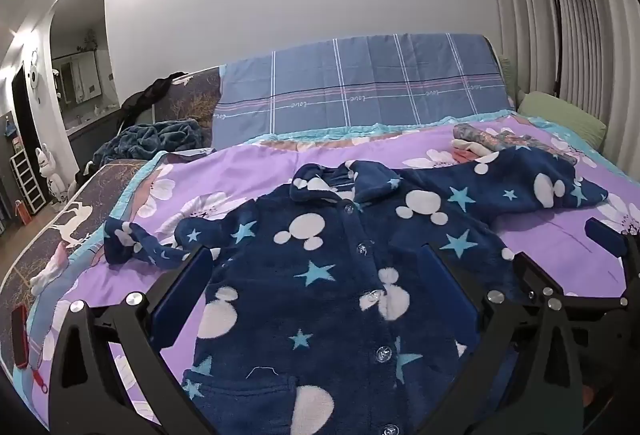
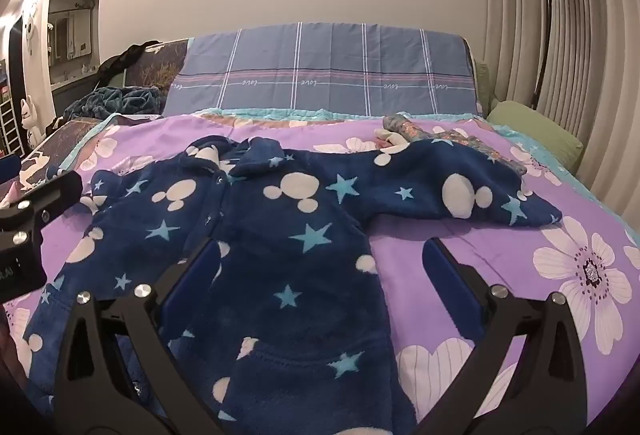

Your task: Fold small clothes

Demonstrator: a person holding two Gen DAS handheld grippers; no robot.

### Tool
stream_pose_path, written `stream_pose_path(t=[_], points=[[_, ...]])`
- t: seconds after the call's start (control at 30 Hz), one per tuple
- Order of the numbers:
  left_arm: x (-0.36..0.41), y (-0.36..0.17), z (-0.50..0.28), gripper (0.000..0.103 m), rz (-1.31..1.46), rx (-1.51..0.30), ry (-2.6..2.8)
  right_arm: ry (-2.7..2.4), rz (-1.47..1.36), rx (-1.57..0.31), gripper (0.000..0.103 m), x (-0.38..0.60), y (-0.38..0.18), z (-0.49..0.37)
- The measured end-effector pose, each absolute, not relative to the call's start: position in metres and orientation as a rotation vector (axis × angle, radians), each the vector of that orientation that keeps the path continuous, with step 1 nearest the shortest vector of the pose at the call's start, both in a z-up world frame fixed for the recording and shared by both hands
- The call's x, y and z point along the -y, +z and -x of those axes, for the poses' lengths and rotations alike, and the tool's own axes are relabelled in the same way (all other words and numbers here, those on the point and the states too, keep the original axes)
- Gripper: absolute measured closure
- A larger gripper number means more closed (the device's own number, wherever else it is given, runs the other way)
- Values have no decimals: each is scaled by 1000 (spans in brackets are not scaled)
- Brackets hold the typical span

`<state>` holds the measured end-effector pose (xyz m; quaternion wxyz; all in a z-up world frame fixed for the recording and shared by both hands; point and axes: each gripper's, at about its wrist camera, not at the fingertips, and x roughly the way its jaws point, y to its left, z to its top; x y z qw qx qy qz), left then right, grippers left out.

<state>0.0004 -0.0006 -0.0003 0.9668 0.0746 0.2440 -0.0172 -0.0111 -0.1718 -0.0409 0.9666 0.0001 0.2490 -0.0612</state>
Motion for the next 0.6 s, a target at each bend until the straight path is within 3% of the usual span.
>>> stream_pose_path(t=[0.6], points=[[-10, -13, 2, 1, -93, -522, -53, -146, -52, -521, 2, 176, -44, 14]])
